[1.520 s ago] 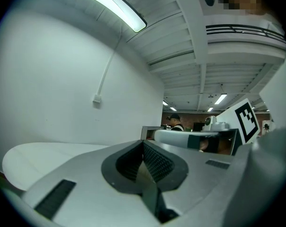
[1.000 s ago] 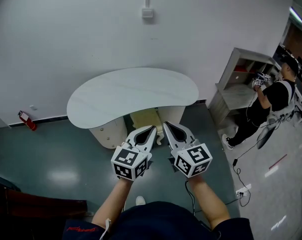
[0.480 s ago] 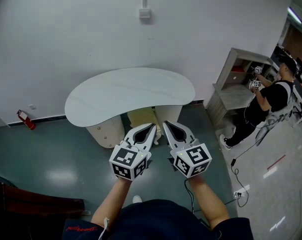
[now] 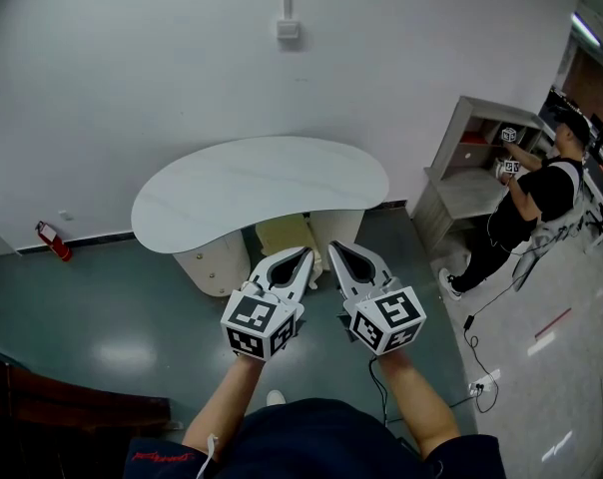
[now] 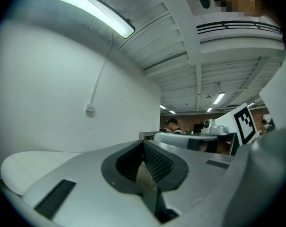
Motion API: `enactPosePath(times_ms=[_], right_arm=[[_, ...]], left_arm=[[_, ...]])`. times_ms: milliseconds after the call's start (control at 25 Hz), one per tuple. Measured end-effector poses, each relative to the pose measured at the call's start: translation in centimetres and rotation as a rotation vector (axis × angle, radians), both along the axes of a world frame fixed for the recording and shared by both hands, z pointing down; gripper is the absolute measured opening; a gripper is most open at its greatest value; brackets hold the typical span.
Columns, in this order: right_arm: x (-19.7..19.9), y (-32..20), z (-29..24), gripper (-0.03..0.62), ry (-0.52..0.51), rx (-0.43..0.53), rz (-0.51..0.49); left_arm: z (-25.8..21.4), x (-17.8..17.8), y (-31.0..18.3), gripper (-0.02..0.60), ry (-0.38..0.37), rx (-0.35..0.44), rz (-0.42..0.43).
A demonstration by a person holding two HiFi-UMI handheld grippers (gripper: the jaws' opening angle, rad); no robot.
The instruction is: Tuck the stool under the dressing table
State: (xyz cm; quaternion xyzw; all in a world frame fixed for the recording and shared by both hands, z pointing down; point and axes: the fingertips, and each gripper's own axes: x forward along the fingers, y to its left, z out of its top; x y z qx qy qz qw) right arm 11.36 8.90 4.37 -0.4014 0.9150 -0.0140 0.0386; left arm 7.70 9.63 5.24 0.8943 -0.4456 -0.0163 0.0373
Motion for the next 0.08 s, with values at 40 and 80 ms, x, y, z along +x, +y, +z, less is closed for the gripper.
enactPosePath(times_ms=[40, 80], right_arm=[[0.05, 0.11, 0.01, 0.017, -0.004, 0.0, 0.001], [0.1, 0.23, 0.03, 0.017, -0.007, 0.0, 0.002]], left_arm=[[0.07, 0.03, 0.07, 0.017, 0.001, -0.001, 0.0], [0.14, 0.05, 0.14, 0.017, 0.002, -0.002, 0.001]])
